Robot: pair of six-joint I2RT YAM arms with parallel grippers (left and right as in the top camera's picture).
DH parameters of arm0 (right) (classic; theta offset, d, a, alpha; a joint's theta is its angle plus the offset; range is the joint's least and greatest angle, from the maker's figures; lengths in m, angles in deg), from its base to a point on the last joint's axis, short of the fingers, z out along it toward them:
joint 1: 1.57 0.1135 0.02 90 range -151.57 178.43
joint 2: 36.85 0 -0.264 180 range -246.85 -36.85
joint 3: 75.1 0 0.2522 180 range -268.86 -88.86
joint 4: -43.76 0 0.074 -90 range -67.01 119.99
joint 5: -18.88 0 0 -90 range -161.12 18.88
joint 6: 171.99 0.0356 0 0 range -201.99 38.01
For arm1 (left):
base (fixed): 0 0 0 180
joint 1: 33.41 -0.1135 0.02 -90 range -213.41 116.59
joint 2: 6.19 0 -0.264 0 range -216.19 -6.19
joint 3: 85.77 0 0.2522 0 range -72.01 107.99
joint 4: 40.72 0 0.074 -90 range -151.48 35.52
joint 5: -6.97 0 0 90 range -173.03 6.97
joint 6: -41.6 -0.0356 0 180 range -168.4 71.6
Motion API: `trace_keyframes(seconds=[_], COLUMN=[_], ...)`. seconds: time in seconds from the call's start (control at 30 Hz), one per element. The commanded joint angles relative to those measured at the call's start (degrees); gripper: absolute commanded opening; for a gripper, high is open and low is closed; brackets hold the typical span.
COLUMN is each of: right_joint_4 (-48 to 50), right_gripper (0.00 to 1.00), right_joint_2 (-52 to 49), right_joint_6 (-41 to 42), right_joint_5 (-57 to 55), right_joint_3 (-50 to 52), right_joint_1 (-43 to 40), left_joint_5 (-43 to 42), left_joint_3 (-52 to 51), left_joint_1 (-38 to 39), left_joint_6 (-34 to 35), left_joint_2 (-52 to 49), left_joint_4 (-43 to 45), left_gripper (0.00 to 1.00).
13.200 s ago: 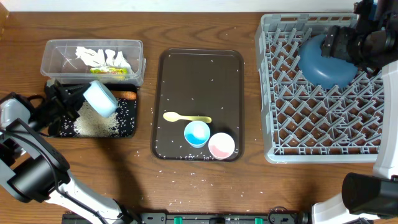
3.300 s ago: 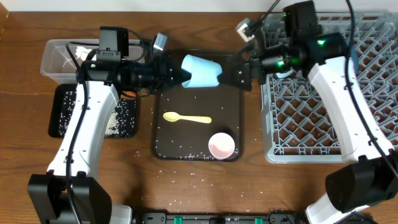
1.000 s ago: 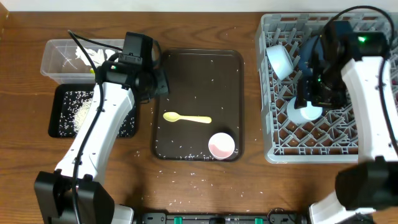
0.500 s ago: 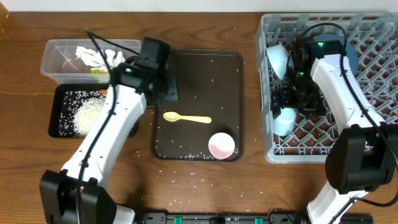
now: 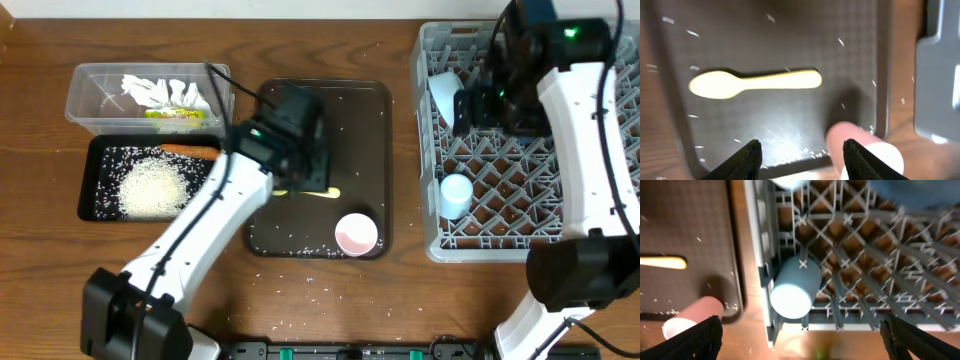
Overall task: Sort waste into correct bins and load items into the dishwasher rack
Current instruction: 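Grasp pink cup with left gripper and lift it, then hand pink cup from left gripper to right gripper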
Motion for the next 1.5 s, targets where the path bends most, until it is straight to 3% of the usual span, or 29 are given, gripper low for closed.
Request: trace_keyframes(seconds=[0.0,0.2,0.37,0.47,0.57,0.63,0.77,0.93,1.07,1.23,1.47], right_joint_4=[0.35,0.68,0.76,0.85,1.01,1.73,5.31,10.08,12.59,15.52,17.2], right_gripper=[0.99,0.99,0.99,0.99,0.99,0.99,0.98,0.99,0.99,0.99,0.99], right_joint_2=[0.63,0.61,0.61,0.59,0.61,0.59,0.59,0.57,0.52,0.42,0.39], right_joint_6=[-1.73,-1.9,-1.9,-1.9,-1.9,-1.88,-5.55,-15.47,-25.14,-29.77,-40.89], right_joint_5=[-0.57,-0.57,-0.59,-0.59,-0.55,0.37,13.94,33.44,49.27,55.8,68.22], right_joint_3=[-1.92,-1.9,-1.9,-1.9,-1.9,-1.9,-1.57,-1.46,-1.46,-1.46,-1.44], right_joint_1=[-0.17,-0.17,-0.22,-0.22,-0.2,-0.22,-0.28,0.7,2.78,5.68,9.7], left_joint_5=[-1.22,-1.2,-1.11,0.48,2.1,1.81,-2.43,-17.99,-36.41,-58.58,-74.14], left_joint_3=[-2.73,-4.76,-5.07,-5.86,-5.88,-5.31,-2.34,-1.29,-1.29,-1.31,-1.31], left_joint_1=[4.22,9.94,12.37,13.27,13.0,11.91,6.95,-3.89,-14.47,-24.72,-31.76], left_joint_6=[1.05,2.51,4.85,5.07,5.31,5.31,5.2,0.59,-2.89,-5.97,-5.9], left_joint_2=[-1.46,-4.57,-7.13,-8.48,-8.9,-8.26,-5.07,2.56,7.63,10.03,10.03], left_joint_4=[1.01,2.82,2.4,2.38,2.16,2.01,-0.85,0.17,2.27,5.9,10.38], left_gripper=[0.55,0.54,0.45,0.3,0.08,0.06,0.06,0.06,0.06,0.06,0.06])
